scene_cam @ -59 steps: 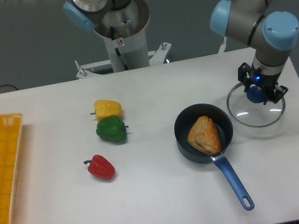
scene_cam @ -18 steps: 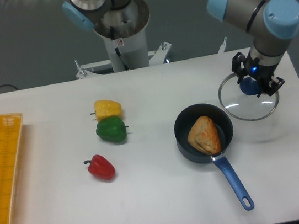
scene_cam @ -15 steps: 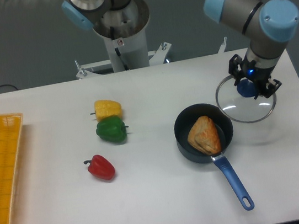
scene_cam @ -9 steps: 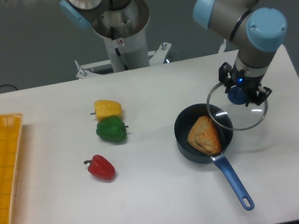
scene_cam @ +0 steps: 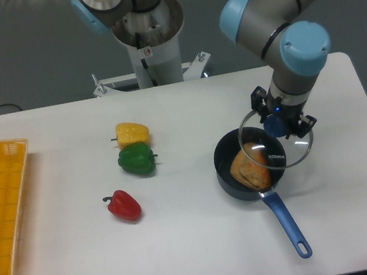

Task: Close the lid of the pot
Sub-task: 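Move the glass lid over the dark saucepan, then lower the glass lid onto the saucepan rim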

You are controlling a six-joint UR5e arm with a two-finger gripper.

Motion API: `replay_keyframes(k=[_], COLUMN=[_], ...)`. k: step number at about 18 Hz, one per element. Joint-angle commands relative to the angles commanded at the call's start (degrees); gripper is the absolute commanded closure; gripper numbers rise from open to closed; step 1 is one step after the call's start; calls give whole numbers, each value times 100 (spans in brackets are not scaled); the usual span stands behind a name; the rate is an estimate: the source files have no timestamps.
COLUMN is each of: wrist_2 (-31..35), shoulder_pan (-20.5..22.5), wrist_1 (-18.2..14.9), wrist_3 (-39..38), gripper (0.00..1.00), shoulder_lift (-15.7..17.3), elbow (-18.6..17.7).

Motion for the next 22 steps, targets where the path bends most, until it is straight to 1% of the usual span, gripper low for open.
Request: replay_keyframes(k=[8, 14, 17, 22], wrist_2=[-123, -141, -132, -132], shoulder_pan=[-132, -211, -290, -317], wrist_1=[53, 44, 53, 53], wrist_3=[-343, -396, -606, -651], gripper=[40, 40, 40, 40], shoulder_lift=[0, 18, 9, -9], elbow=[-149, -150, -123, -114])
